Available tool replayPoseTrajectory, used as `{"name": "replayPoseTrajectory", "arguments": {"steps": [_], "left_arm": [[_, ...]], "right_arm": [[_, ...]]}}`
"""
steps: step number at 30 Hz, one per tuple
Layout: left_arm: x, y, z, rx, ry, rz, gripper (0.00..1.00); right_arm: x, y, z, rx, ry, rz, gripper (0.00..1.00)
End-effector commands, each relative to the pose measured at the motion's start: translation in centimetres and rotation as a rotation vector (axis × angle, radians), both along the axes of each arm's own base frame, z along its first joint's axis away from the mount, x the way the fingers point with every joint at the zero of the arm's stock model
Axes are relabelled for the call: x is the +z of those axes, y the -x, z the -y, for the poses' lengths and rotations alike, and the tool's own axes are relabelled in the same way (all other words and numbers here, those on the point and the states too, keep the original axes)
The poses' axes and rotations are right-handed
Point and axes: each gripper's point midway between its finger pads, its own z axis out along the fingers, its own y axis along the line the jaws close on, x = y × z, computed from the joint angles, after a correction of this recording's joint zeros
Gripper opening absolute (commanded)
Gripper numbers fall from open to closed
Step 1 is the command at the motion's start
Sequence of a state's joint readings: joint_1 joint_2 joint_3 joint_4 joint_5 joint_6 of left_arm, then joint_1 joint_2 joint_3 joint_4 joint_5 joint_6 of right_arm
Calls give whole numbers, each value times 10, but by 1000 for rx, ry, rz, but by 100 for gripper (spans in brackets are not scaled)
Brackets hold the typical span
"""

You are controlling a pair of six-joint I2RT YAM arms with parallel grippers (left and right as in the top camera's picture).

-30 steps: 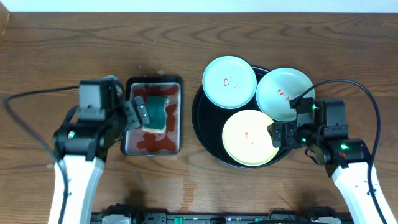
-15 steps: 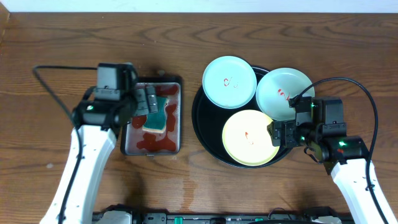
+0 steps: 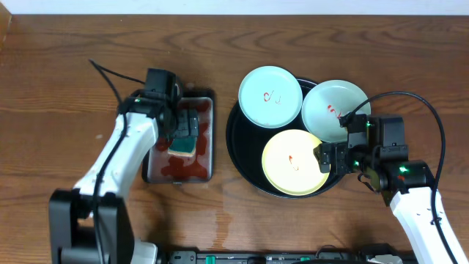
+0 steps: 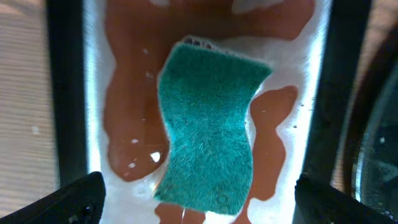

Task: Clean dirty plates on tray and stack at the side
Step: 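Lower left gripper and grasp the green sponge in the water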

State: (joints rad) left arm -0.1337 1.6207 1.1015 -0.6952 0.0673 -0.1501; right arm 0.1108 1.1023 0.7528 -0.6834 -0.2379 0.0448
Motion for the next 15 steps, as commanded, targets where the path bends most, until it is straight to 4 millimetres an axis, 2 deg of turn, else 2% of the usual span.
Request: {"name": "replayPoseTrajectory", "arguments": {"steps": [1,9,15], "left_arm": [[-13,-3,3,-21,3,-32,92],[-48,-6,6,-24,9,-98,91],[-56,-10,6,-24,9,-99,82]], "right_arm": [[6,-3,-5,7,-18,10,99],[7,-3,-5,7,-18,12,99],[7,-3,-5,7,-18,13,99]]}}
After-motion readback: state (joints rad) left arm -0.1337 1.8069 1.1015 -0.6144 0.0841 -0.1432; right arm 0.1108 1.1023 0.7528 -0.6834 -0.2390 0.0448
